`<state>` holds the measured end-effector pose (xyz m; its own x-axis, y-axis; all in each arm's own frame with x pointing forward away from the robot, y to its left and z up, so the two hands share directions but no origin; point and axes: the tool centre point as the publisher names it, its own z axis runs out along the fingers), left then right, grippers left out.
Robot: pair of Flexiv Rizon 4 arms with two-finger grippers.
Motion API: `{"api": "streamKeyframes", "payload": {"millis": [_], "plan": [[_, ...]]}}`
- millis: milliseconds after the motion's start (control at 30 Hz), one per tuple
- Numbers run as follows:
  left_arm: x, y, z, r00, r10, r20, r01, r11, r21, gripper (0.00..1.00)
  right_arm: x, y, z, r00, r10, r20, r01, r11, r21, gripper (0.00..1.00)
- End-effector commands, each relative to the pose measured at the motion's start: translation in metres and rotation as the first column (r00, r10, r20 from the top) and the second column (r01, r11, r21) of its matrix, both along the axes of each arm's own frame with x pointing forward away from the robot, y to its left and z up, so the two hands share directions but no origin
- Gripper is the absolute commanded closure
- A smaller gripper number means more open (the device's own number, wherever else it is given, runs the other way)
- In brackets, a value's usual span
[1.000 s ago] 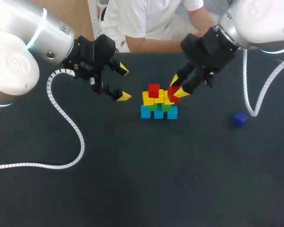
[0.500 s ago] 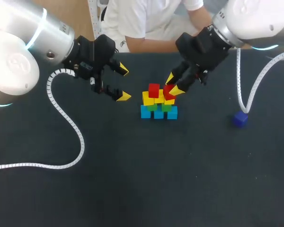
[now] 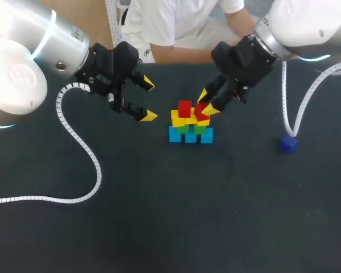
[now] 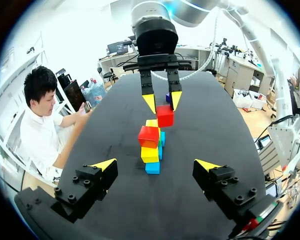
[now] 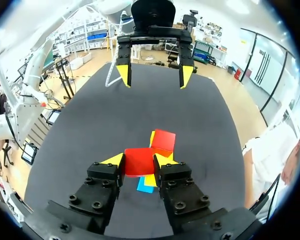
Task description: Place the blue cubes, place green cubes on the blue cubes, place the yellow cubes on the green cubes, then place the red cubes on the yellow cubes, and place purple cube on the red cubes.
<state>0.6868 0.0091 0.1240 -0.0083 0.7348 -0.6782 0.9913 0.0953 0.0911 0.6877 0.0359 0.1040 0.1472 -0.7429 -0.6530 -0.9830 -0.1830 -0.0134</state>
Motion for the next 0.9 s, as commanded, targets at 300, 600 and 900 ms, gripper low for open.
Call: {"api": "streamKeyframes", "payload": {"millis": [300, 600, 900], "plan": [[0.001, 0.001, 0.0, 1.0, -0.003, 0.0, 0.003, 1.0, -0.003, 0.0, 0.01, 0.003, -0.002, 1.0, 0.012, -0.003, -0.012, 1.0, 0.006, 1.0], [0.001, 0.001, 0.0, 1.0, -0.003, 0.0, 0.003, 1.0, -0.003, 0.0, 0.015, 0.004, -0.006, 1.0, 0.017, -0.013, -0.017, 1.0, 0.009, 1.0], [0.001, 0.001, 0.0, 1.0, -0.003, 0.0, 0.003, 1.0, -0.003, 0.0, 0.019, 0.002, -0.008, 1.0, 0.013, -0.016, -0.013, 1.0, 0.002, 1.0]]}}
